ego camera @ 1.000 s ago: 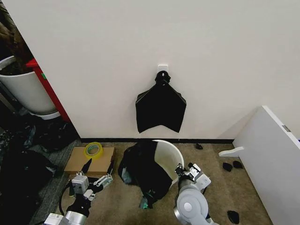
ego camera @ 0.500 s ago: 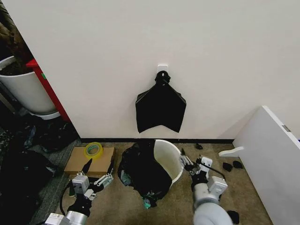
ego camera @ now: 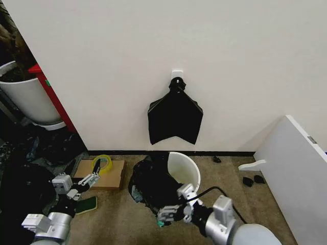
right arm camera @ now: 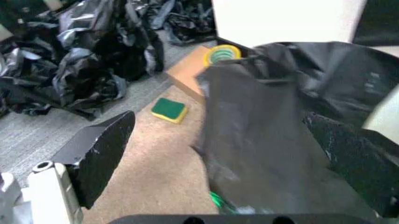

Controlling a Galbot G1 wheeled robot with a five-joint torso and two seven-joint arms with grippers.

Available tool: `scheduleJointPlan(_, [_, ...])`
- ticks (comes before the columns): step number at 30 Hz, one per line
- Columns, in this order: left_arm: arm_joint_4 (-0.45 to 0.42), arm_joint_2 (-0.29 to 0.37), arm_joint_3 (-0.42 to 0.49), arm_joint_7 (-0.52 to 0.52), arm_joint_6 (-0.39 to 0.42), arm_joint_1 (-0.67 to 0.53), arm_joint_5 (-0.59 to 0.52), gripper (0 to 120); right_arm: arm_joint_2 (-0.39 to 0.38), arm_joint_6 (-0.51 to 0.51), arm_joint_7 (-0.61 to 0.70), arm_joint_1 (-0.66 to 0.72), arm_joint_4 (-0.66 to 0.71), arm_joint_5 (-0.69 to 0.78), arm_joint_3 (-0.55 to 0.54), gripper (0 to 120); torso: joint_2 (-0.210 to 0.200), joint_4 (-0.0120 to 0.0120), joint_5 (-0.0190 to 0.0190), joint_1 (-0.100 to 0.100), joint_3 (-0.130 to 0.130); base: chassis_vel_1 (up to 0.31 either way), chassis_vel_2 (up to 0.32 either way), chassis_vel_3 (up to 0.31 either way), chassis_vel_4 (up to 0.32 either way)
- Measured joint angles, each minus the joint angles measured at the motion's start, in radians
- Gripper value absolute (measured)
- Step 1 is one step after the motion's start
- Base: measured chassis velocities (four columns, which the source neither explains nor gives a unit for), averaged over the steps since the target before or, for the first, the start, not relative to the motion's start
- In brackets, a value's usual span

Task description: Place the garbage bag over the trash bin.

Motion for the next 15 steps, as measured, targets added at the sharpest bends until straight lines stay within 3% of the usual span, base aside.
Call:
scheduleJointPlan(4, [-0.004,-0.014,0.014,0.0,0.003,-0.003,0.01,98,0.048,-0.012,0.018,0.092,-0.067,-0.021,-0.088,87,0.0,0.0,0.0,0.0,0.0,0.0,0.0,0.0,0.0])
scheduleJointPlan(10, [-0.014,-0.029,0.02,0.0,0.005,0.0,0.014,98,0.085,-0.012,0.054,0.184,-0.141,-0.029,-0.133,82,0.0,0.0002,-0.0001,0.0,0.0,0.0,0.0,0.0,0.0])
scheduleJointPlan(15, [-0.022,-0.041,0.028,-0.001,0.004,0.004,0.016,98,0.085,-0.013,0.071,0.202,-0.176,-0.05,-0.163,63,0.0,0.0,-0.0001,0.0,0.0,0.0,0.0,0.0,0.0])
